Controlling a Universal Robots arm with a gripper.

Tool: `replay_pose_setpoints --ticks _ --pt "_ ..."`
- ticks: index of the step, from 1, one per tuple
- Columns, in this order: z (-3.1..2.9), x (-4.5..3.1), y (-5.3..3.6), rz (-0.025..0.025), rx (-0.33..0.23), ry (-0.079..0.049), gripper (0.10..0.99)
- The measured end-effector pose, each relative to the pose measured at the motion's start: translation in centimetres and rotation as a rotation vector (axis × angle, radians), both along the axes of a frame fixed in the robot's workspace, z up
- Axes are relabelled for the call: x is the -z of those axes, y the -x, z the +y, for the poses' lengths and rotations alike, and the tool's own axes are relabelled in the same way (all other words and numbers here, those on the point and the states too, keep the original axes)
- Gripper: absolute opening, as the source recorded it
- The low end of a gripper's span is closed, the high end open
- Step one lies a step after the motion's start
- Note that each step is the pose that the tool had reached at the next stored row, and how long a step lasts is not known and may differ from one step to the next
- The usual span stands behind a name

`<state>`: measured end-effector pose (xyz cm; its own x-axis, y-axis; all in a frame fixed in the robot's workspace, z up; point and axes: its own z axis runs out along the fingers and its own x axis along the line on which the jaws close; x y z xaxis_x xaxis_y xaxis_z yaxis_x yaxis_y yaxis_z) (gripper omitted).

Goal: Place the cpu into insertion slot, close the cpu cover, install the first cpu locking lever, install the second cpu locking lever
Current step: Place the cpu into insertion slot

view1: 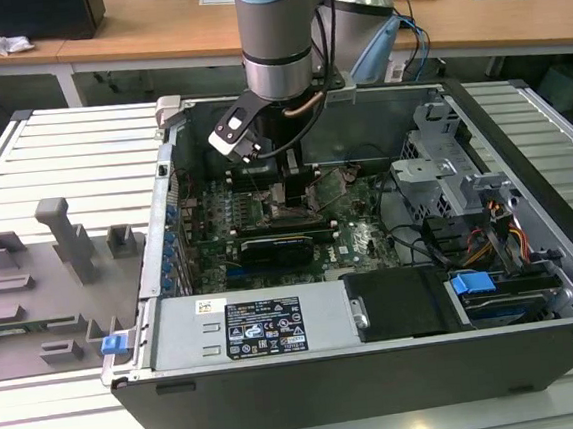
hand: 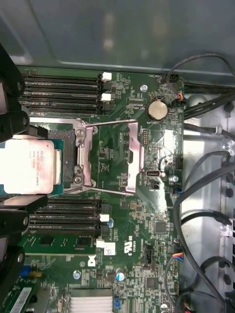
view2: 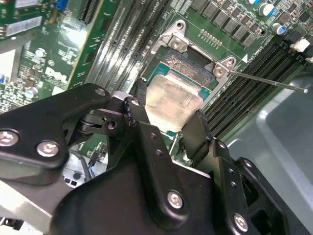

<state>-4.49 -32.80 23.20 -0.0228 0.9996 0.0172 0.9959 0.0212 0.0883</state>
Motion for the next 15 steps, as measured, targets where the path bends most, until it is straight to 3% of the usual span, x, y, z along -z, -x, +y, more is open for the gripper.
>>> replay_pose_setpoints --ticks 9,12,15 --pt "0.69 1.51 0.22 0.0 0.008 0.0 0.537" --pt "0.69 2.14 0.23 0.0002 0.012 0.0 0.537" --pt "0.69 2.27 -0.01 0.0004 0.012 0.0 0.537"
